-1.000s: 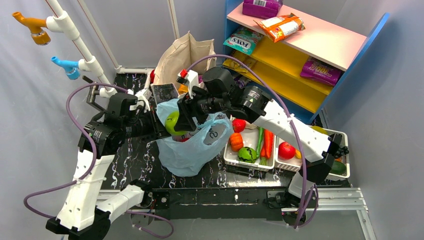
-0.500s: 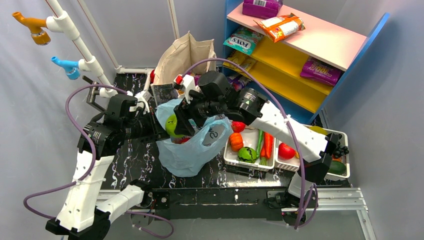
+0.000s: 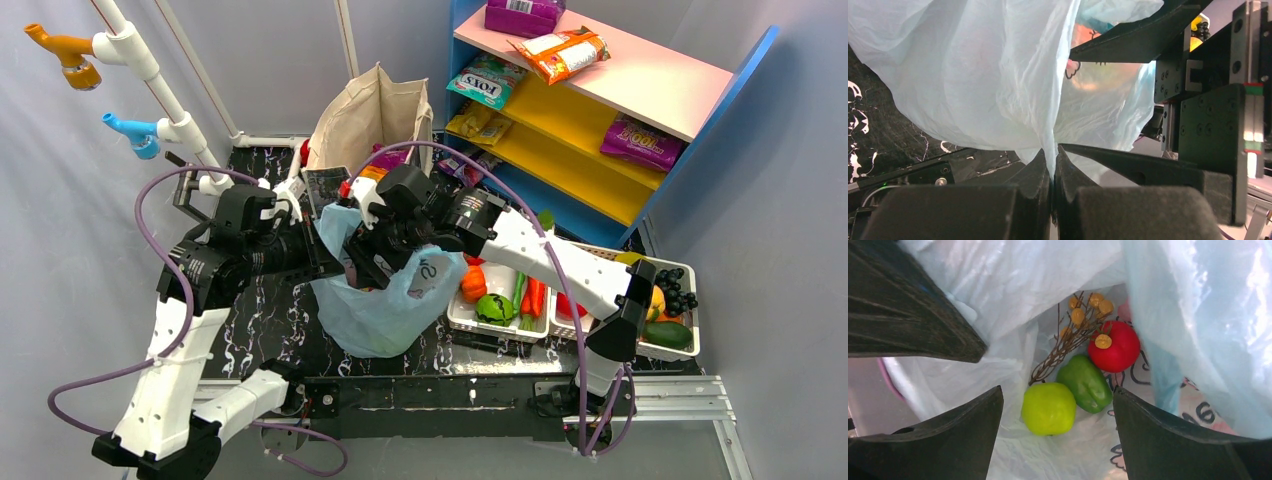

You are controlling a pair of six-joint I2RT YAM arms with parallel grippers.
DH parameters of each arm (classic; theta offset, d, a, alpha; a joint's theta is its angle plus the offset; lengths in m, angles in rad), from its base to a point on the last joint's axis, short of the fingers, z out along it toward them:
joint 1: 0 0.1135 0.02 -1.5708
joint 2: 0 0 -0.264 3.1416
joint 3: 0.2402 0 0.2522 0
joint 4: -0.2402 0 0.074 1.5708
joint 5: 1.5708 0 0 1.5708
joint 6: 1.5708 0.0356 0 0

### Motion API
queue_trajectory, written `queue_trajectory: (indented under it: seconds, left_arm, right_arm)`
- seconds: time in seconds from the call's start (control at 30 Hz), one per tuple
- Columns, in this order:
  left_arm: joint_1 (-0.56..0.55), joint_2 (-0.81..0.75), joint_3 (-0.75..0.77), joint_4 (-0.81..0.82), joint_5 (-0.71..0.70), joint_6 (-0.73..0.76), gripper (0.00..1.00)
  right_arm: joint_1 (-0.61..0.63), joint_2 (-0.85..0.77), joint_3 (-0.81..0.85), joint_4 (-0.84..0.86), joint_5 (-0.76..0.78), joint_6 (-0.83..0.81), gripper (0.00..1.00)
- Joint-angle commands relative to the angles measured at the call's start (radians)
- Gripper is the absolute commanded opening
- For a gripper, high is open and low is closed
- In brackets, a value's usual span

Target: Place the food into the grocery bag and tie it

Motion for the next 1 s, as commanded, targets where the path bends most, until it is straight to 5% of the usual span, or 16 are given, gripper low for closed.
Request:
queue_trajectory:
  seconds: [0.0,0.53,0.73,0.97]
  left_arm:
    - [-0.004,0.007,0.019,0.006,0.028,0.016,0.00]
    - [-0.004,-0.035,-0.071,0.085,0.043,-0.035,0.00]
    - [-0.004,-0.059,-0.116,0.140,0.059,-0.073,0.00]
    - [-0.004,-0.073,-0.146,0.152,0.017,-0.107,0.00]
  right_arm:
    - [0.011,-0.023,0.084,0.033,-0.026,-0.013,0.87]
    - [0.005,-0.165,0.259,-0.248,0.532,0.360,0.88]
    - [-0.153,-0.285,0.100,-0.395,0.451,0.666,0.84]
    - [-0.250,-0.376,0.004,-0.363,0.416,0.667,0.87]
